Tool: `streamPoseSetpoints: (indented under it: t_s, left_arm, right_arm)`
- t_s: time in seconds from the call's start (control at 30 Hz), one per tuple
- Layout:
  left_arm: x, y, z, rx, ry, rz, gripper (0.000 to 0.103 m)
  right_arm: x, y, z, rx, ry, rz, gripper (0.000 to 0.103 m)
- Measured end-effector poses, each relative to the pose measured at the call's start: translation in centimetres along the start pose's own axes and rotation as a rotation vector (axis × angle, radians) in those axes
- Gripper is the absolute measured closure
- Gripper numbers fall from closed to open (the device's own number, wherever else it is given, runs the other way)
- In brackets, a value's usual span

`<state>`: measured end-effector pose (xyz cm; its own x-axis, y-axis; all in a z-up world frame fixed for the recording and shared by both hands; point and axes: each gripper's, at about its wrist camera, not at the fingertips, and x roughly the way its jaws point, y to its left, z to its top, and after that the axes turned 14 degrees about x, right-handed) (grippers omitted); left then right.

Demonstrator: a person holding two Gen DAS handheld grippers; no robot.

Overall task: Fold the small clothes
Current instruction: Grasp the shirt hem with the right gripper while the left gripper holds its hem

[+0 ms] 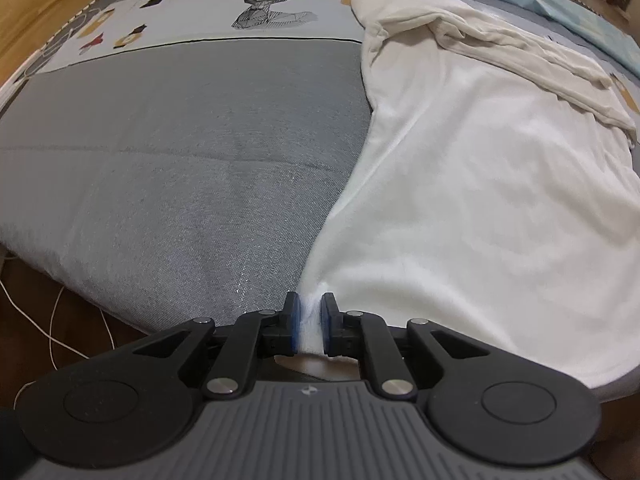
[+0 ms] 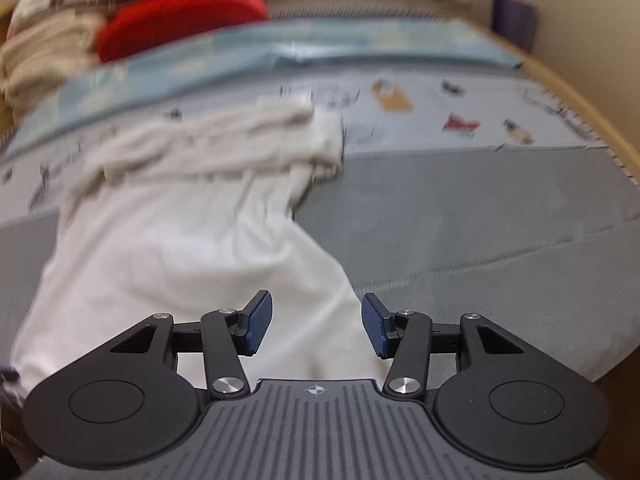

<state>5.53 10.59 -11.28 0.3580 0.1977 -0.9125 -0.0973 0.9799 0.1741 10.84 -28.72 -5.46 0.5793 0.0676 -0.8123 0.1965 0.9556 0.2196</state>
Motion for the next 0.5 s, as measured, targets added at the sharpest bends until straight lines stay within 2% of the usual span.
streamPoseSetpoints:
  t_s: [0.13, 0.3, 0.37, 0.4, 0.43, 0.5]
  left_arm:
    - [0.1, -0.4, 0.0, 0.02, 0.007, 0.015, 0.091]
    - [0.5, -0.3, 0.3, 0.014, 0.016, 0.018, 0.091]
    - [0.6, -0.5, 0.4, 0.023, 0.019, 0.013, 0.091]
    - [0.6, -0.7, 0.4, 0.03, 0.018, 0.006, 0.094]
    - [0.6, -0.9, 0.5, 0.04, 0.014, -0.006, 0.099]
    - [0.4, -1.3, 0.5, 0.057, -0.004, -0.041, 0.099]
  right_arm:
    - [4.1, -1.3, -0.3, -0.015, 0.102, -0.097, 0.05]
    - [7.1, -2.4, -1.3, -0.042, 0.182, -0.132, 0.052]
    - [7.5, -2.8, -1.7, -0.04, 0.209, -0.11, 0.076]
    - [7.1, -2.9, -1.8, -0.038, 0.213, -0.09, 0.097]
    - [6.7, -3.0, -1.8, -0.039, 0.209, -0.08, 0.099]
    - [5.4, -3.6, -1.7, -0.027, 0.172, -0.088, 0.099]
